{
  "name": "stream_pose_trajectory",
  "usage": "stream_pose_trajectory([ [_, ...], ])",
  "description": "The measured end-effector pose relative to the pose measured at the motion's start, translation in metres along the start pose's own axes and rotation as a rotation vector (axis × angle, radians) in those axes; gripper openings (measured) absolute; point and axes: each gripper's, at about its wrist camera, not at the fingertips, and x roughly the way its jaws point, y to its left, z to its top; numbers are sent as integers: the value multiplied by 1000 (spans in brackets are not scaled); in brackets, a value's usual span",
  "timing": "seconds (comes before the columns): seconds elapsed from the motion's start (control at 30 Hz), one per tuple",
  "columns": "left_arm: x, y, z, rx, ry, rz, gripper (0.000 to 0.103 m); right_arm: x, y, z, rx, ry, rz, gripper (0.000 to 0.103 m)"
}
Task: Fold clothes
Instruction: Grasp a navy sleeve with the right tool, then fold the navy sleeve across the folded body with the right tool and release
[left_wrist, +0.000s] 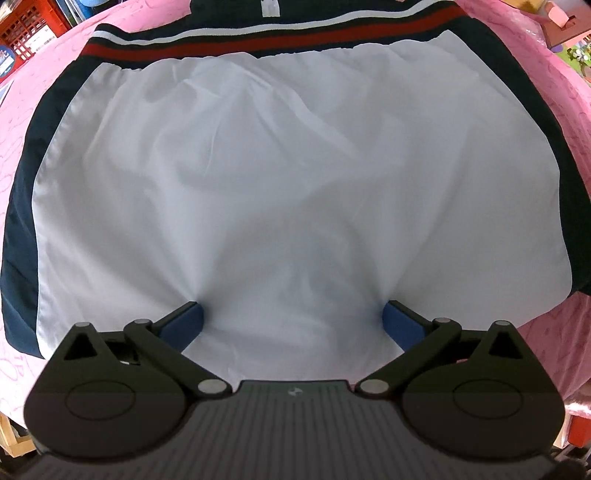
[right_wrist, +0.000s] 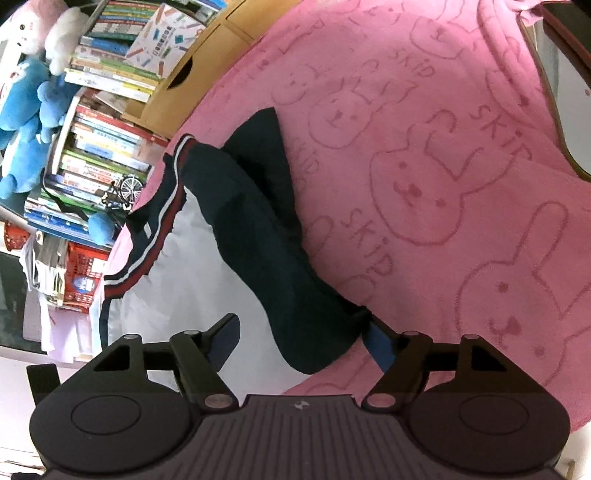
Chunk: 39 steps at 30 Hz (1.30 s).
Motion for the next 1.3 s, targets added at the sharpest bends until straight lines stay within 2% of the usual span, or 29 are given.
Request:
stream_pose_trajectory([
  [0.1,2,2,-1,7,-6,-1,103,-2,11,0,-57,17,30,73],
  [0.2,5,3,0,21,-8,-4,103,-2,19,0,-94,14,18,73],
  [0.37,10,6,1,57,-13,-11,103,15,14,9,-25,-3,-32,67],
  [0.43,11,8,0,72,-16,-14,103,18,15,13,-11,-26,-49,47],
  [0.53,13,11,0,97,-22,-20,103,18,23,17,-9,-47,-53,27],
  [0.7,16,18,-1,143,-27,-37,103,7,52,18,-61,-86,-26,19],
  [0.77,15,28,0,122,-21,-71,102,2,71,19,-97,-105,1,17],
  [0.83,2,56,-1,35,-52,-167,91,-3,90,19,-133,-125,27,16],
  [0.93,-27,127,-7,-185,-168,-344,91,-1,134,8,-246,-135,86,15],
  [0.97,-33,154,-9,-259,-200,-373,91,1,151,2,-294,-135,109,14],
  [1.07,-50,210,-10,-443,-263,-472,91,37,207,-44,-531,-67,159,14],
  [1.13,-57,222,-18,-505,-279,-538,91,66,237,-76,-714,-31,134,14],
  [1.17,-60,226,-25,-534,-284,-568,91,78,245,-92,-795,-25,81,15],
  [1.2,-60,217,-39,-552,-280,-585,91,90,254,-108,-876,-20,27,17],
  [1.27,-49,209,-41,-567,-257,-591,92,105,264,-135,-1007,-37,-70,31],
  [1.3,-47,207,-41,-566,-243,-591,92,108,265,-146,-1059,-60,-113,53],
])
